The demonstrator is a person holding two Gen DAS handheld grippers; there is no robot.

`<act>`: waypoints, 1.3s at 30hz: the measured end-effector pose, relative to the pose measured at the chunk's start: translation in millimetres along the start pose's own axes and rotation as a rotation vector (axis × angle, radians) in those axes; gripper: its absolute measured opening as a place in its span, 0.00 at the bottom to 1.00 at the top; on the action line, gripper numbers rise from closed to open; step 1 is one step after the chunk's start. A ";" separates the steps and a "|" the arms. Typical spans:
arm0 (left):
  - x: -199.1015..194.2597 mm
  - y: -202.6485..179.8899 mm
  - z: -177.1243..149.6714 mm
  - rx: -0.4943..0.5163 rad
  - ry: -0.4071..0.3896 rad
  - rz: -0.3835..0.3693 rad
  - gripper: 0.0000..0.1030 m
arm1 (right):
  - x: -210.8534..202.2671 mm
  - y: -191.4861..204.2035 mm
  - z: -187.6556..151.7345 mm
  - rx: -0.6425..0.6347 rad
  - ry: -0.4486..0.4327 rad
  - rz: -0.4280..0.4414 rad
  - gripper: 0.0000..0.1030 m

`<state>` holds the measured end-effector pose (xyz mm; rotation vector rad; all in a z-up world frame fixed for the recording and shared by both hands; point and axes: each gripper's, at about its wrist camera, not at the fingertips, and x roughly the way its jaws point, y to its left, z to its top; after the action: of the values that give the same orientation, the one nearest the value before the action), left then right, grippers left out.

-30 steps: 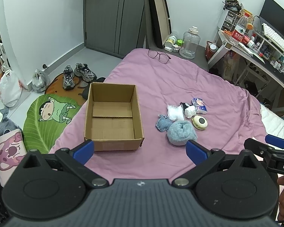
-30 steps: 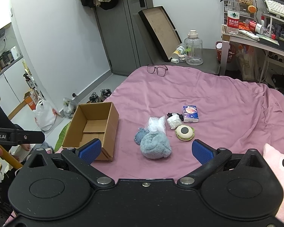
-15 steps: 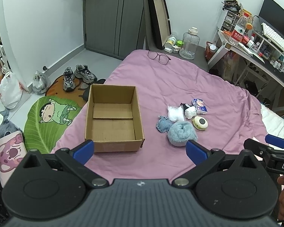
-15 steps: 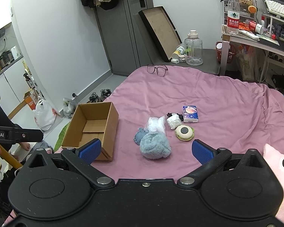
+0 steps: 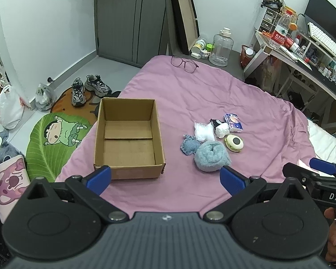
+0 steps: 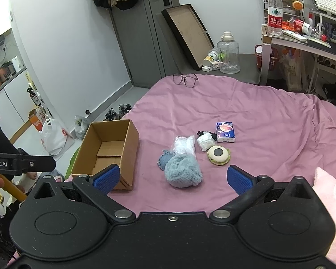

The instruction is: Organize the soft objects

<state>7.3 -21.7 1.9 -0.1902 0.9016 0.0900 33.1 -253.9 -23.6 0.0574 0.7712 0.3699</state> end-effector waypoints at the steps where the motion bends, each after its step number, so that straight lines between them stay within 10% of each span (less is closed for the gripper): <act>1: 1.5 -1.3 0.3 0.002 0.002 -0.001 0.99 | 1.3 -1.2 0.3 0.003 0.002 0.000 1.00; 25: 65.1 -31.7 20.2 0.020 0.089 -0.039 0.96 | 62.9 -65.9 0.4 0.201 0.107 0.009 1.00; 39: 120.7 -53.3 35.6 0.027 0.198 -0.086 0.78 | 109.5 -105.1 -8.1 0.355 0.177 0.080 0.88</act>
<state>117.7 -67.0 -64.7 -0.2156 1.0900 -0.0216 131.4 -314.7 -122.3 0.3940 1.0061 0.3125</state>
